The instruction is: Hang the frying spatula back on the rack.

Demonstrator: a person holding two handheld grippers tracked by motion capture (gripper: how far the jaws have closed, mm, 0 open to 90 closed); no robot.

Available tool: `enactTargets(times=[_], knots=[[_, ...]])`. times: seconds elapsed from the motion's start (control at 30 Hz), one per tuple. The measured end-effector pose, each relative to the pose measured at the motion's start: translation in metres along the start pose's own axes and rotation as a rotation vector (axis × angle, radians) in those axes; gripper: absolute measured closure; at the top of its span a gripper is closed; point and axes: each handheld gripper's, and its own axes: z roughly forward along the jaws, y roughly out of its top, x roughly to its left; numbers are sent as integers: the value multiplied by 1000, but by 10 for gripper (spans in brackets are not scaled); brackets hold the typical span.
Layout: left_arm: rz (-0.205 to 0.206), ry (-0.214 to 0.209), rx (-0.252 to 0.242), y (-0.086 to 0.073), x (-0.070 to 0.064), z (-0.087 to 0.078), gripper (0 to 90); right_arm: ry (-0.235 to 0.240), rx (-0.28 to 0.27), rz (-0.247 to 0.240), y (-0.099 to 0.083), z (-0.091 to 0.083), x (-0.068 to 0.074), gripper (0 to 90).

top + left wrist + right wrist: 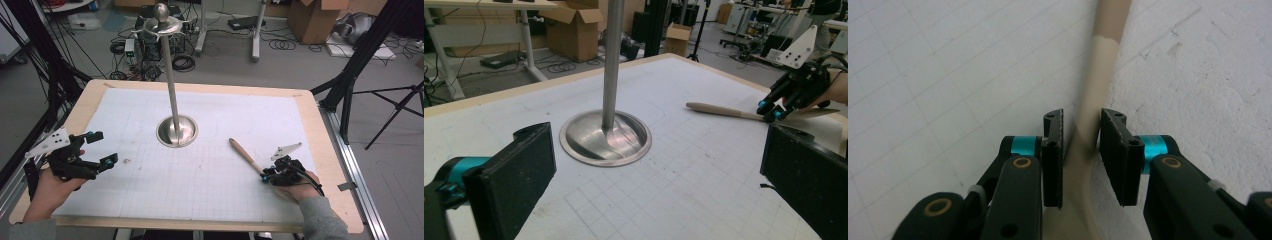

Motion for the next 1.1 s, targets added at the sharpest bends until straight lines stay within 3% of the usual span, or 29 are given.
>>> enactTargets(times=[0.63, 0.73, 0.87, 1.1], knots=[[0, 0, 6, 0, -1, 1, 18, -12, 14, 6, 0, 0, 5, 768], [-1, -1, 5, 0, -1, 2, 17, -20, 17, -12, 1, 0, 7, 776], [3, 0, 4, 1, 0, 1, 17, -2, 15, 16, 1, 0, 4, 777], [1, 1, -1, 0, 0, -1, 18, 15, -6, -2, 3, -3, 4, 777]])
